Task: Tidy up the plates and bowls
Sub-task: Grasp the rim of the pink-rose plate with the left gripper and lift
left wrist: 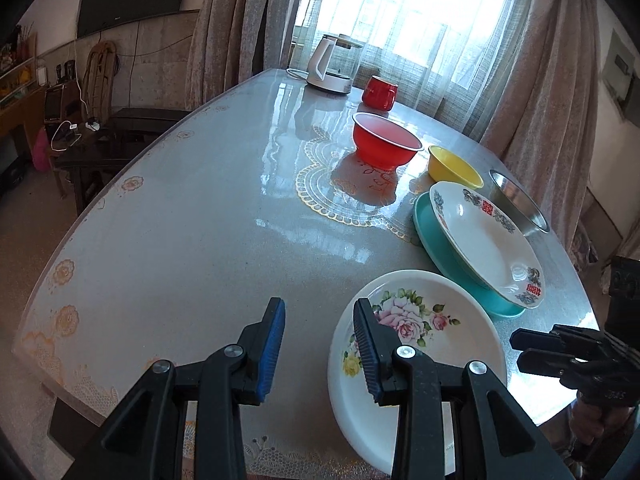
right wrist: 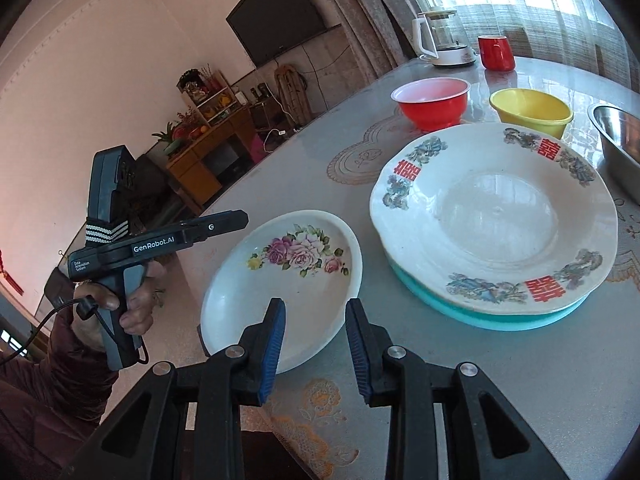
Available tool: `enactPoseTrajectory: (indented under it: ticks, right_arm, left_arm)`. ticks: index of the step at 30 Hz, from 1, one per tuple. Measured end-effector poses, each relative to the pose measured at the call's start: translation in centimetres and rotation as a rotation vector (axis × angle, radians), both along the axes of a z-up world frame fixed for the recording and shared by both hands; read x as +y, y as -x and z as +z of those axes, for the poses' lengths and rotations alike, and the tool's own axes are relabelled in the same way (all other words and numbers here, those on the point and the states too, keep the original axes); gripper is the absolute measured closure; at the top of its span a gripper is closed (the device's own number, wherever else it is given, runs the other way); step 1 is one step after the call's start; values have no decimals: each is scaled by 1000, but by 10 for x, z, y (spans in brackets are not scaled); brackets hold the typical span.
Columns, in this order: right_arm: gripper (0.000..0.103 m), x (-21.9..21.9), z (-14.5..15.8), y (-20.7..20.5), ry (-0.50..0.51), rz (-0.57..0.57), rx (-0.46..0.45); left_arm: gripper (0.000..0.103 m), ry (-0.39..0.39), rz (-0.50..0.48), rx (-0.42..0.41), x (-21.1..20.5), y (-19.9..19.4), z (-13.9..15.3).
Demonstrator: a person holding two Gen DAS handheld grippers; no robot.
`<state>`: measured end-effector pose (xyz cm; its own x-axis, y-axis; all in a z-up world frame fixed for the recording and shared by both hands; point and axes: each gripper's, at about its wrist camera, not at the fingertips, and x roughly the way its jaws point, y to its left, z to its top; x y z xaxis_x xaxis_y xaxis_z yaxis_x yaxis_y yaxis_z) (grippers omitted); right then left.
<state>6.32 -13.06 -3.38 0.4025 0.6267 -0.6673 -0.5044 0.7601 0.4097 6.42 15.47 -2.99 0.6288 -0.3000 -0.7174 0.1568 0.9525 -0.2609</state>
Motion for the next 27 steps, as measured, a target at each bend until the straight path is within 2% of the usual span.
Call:
enactPoseTrajectory:
  ticks: [5, 8, 11, 15, 18, 21, 25, 27]
  right_arm:
    - [71, 6, -14, -3, 15, -6, 31]
    - [71, 5, -18, -6, 12, -17, 30]
    - [71, 9, -21, -7, 22, -17, 35]
    - [72, 10, -25, -6, 36, -8, 49]
    - [72, 10, -29, -4, 10, 4, 64]
    - [72, 8, -30, -5, -3, -1, 71]
    - [75, 0, -32, -7, -62, -20, 111]
    - [76, -2, -32, -9, -65, -24, 116]
  left_arm:
    - [68, 7, -41, -13, 0, 12, -5]
    - [68, 29, -61, 0, -3, 15, -10]
    - [68, 17, -62, 18, -6, 15, -18]
    - [75, 10, -37, 43, -7, 17, -28]
    - [80, 4, -36, 30, -10, 21, -29]
    - [81, 5, -33, 21, -12, 22, -29]
    - [80, -35, -58, -9, -20, 28, -30]
    - [80, -21, -57, -11, -18, 27, -30]
